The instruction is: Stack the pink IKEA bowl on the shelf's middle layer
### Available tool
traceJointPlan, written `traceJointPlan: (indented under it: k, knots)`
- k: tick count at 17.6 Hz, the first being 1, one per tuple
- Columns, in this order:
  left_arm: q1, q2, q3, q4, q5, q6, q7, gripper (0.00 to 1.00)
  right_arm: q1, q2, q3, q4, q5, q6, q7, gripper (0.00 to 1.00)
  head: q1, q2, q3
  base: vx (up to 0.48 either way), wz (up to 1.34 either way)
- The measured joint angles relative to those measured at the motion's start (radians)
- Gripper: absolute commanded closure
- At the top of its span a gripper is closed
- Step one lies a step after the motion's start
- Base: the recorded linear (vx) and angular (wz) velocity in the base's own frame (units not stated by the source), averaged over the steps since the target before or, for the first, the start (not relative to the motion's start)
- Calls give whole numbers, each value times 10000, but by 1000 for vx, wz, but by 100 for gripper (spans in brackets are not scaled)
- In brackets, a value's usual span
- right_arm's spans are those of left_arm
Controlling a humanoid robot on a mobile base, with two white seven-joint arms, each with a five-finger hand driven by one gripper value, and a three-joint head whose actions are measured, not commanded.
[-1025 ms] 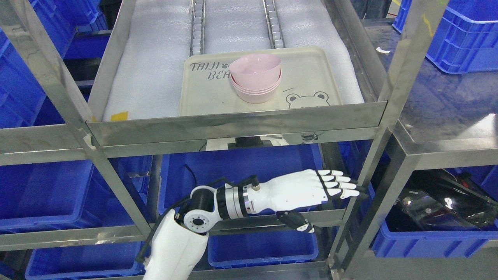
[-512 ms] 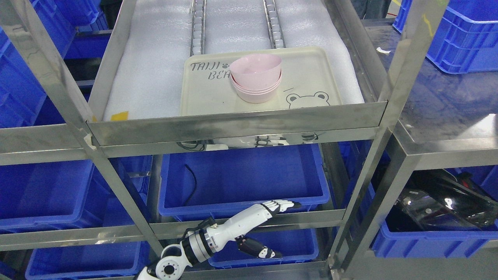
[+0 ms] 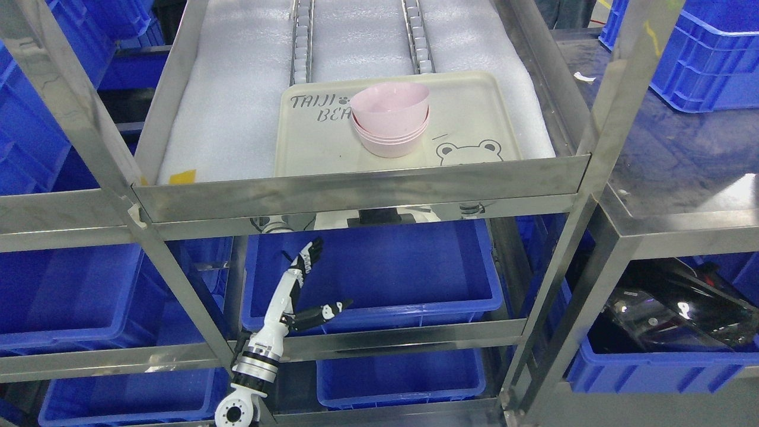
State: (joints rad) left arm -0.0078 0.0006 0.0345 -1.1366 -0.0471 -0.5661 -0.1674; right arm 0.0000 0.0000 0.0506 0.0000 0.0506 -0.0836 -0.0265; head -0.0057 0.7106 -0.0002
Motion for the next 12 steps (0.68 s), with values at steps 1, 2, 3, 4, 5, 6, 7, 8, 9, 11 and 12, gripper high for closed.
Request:
traceJointPlan:
  k: [1,2,3,4,5,6,7,8,9,11,12]
  knots:
    - [-117,0,40,91,243,514,378,0,-1,0,0,0,0,0,0,0,0,0,0,0,0]
    - [-277,-1,44,186,467,919,605,0,0,0,0,0,0,0,0,0,0,0,0,0,0]
    - [-413,-2,2,257,631,1158,729,0,0,0,0,0,0,0,0,0,0,0,0,0,0]
    - [-540,-2,-38,312,761,1337,822,0,0,0,0,0,0,0,0,0,0,0,0,0,0]
    - [-658,-3,-130,330,873,1541,874,0,0,0,0,0,0,0,0,0,0,0,0,0,0]
    - [-755,-3,-230,307,962,1723,923,0,0,0,0,0,0,0,0,0,0,0,0,0,0]
    - [-841,-4,-348,246,1045,1832,961,0,-1,0,0,0,0,0,0,0,0,0,0,0,0]
    - [-892,-4,-458,177,1103,1950,988,0,0,0,0,0,0,0,0,0,0,0,0,0,0]
    - [-955,-4,-602,50,1168,2086,994,0,-1,0,0,0,0,0,0,0,0,0,0,0,0]
    - [-1009,-5,-798,-137,1240,2484,1014,0,0,0,0,0,0,0,0,0,0,0,0,0,0]
    - [-1026,-4,-884,-232,1270,2644,1022,0,-1,0,0,0,0,0,0,0,0,0,0,0,0]
